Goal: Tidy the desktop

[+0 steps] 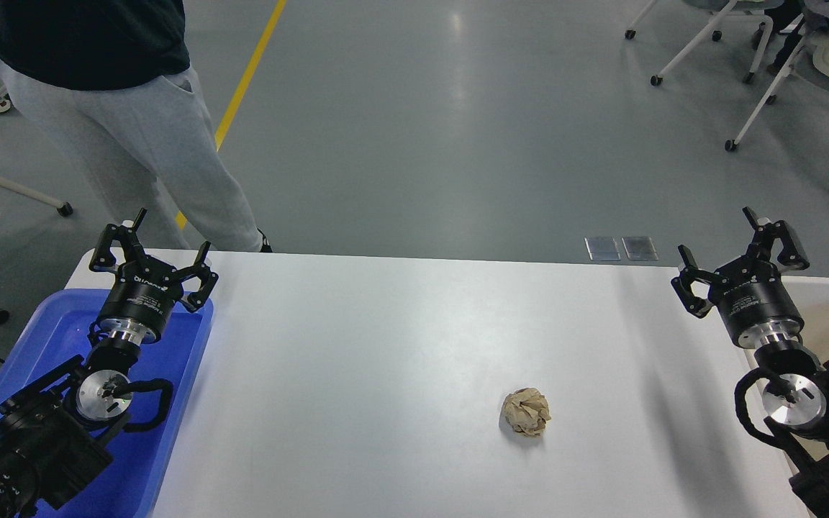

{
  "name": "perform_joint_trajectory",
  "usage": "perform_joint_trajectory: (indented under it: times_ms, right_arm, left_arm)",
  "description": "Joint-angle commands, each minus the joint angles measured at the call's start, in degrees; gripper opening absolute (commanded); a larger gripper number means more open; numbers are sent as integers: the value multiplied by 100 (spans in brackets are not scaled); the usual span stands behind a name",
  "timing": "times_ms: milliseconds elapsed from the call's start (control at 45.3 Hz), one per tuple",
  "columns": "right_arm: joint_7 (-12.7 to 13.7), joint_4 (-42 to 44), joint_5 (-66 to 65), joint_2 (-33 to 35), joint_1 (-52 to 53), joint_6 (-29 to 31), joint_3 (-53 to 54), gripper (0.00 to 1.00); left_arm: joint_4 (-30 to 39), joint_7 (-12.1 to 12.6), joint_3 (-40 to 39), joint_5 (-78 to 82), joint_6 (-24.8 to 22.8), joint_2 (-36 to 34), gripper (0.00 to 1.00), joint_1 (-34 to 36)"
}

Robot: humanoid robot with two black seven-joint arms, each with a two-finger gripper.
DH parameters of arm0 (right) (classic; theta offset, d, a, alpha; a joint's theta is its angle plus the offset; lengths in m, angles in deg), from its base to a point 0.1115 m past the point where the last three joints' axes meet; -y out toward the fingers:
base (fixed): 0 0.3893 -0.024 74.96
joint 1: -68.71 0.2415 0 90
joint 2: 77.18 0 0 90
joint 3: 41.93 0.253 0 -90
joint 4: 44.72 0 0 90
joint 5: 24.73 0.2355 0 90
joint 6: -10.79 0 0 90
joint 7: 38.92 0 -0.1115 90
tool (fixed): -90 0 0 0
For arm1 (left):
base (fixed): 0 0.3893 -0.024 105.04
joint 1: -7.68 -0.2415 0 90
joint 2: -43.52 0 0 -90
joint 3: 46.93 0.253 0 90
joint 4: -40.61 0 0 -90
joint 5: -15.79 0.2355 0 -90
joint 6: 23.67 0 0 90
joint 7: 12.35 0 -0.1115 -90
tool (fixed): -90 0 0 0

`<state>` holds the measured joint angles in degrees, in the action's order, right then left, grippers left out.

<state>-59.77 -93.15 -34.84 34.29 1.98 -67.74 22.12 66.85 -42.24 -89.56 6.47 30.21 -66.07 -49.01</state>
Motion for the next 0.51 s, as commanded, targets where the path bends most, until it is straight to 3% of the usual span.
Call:
perform_joint_trajectory:
  times_ms: [0,485]
  right_arm:
    - [2,-342,-790,-539,-165,-426,653,99]
    - [2,-316,-729,-547,-341,-426,662,99]
  left_arm:
    - [3,1,0,0,-10,0,100,0]
    - [-5,1,0,0,-1,0,100,0]
